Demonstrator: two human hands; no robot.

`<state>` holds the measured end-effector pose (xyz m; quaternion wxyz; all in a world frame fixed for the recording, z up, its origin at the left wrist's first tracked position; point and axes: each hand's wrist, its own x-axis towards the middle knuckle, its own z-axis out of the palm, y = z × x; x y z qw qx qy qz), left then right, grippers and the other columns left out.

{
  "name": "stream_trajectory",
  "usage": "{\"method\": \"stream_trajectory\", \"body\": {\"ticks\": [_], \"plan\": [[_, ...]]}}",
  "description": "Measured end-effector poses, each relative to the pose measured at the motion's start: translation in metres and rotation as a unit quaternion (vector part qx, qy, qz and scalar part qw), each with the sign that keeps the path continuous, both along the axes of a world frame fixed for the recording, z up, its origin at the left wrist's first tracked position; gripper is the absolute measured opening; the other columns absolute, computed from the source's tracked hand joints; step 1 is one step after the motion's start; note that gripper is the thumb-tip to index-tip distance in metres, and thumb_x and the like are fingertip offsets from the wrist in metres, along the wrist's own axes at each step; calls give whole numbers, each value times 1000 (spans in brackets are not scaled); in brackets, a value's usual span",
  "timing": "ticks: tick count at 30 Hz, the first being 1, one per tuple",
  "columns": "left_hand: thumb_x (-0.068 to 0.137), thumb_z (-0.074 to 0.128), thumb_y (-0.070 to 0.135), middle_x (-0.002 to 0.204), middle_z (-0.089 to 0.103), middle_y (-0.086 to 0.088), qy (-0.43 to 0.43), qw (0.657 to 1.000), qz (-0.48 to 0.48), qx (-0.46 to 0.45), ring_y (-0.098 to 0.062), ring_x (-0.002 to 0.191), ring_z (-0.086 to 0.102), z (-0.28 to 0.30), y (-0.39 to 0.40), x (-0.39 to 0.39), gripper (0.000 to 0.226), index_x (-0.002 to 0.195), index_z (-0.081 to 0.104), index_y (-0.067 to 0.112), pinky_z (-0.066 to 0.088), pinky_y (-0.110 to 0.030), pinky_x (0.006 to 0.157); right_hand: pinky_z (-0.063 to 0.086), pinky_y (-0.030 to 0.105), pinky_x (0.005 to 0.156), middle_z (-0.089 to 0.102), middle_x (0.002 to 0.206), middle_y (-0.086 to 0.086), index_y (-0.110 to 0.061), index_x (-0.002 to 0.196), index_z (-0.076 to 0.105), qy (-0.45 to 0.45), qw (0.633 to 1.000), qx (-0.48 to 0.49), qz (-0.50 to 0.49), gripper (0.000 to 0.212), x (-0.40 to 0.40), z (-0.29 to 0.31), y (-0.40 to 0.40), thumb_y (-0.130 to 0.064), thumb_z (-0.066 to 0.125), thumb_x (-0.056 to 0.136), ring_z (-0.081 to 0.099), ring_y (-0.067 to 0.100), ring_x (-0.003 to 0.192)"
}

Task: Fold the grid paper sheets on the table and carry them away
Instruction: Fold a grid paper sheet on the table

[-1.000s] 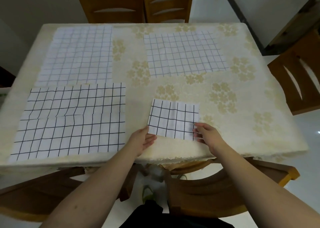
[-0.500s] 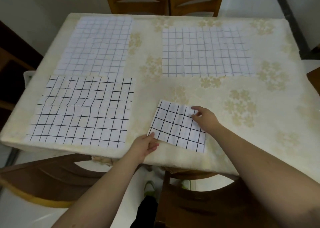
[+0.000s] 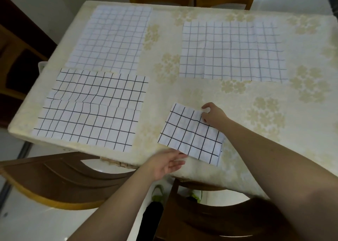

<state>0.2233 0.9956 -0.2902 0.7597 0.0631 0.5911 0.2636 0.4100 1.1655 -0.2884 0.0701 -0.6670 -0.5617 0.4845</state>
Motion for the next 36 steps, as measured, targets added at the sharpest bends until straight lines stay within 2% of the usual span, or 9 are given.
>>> {"method": "stream_trajectory", "body": {"ticks": [3,8,13,18,24,27,31,34,36], "plan": [[97,59,22,107,74,-8,18,1000,-22,7,-13,76,68,-1,1,1,23,113,60,6,56,-26,69,37,22,45,61,69,3,-7,111,59,8,1000,-20,3,21,0,0,7,-17,53,94,48,14,53],[98,58,21,70,68,-2,47,999,-11,-14,-9,54,54,-4,0,0,15,97,57,6,47,-23,55,37,24,46,61,69,1,-10,92,62,-4,997,-40,65,26,2,1,6,-36,63,92,46,15,52],[99,55,30,66,65,-1,63,998,12,-16,-10,54,54,1,1,-8,21,91,55,10,46,-23,55,35,25,45,53,56,2,-10,70,58,36,995,-74,58,34,9,4,-2,-35,62,93,40,16,46],[98,53,40,59,65,-1,97,993,66,0,-11,53,56,16,12,-17,29,94,59,12,49,-23,53,40,21,44,71,74,5,-7,86,66,135,986,-88,-36,24,14,14,-13,-30,63,94,50,12,50],[98,54,38,51,59,1,97,981,141,90,-6,40,51,59,52,-21,28,82,58,14,44,-18,40,56,25,56,73,87,12,-1,104,64,249,955,-18,-162,26,16,51,-24,-25,62,95,70,15,64],[97,58,28,52,58,1,129,975,106,145,-6,39,49,83,72,-22,21,82,57,15,45,-18,41,59,26,64,74,91,9,-6,103,64,298,931,19,-209,20,22,78,-34,-24,60,96,73,19,75],[97,59,23,64,62,1,198,954,32,222,-7,46,54,90,79,-19,13,88,61,15,49,-21,53,58,25,74,72,95,12,-2,100,64,335,903,50,-265,16,40,87,-66,-18,62,95,73,20,88],[97,58,21,72,64,-2,234,944,-3,232,-8,58,59,65,66,-10,13,89,63,12,48,-19,57,56,23,77,70,97,18,1,98,65,307,902,9,-303,19,53,63,-103,-17,66,92,72,18,90],[97,59,19,85,68,-9,230,953,-21,197,-12,71,63,38,53,-5,11,93,64,10,51,-17,60,56,20,73,71,98,19,3,103,67,284,898,-50,-332,25,60,41,-127,-19,67,91,70,15,83]]}}
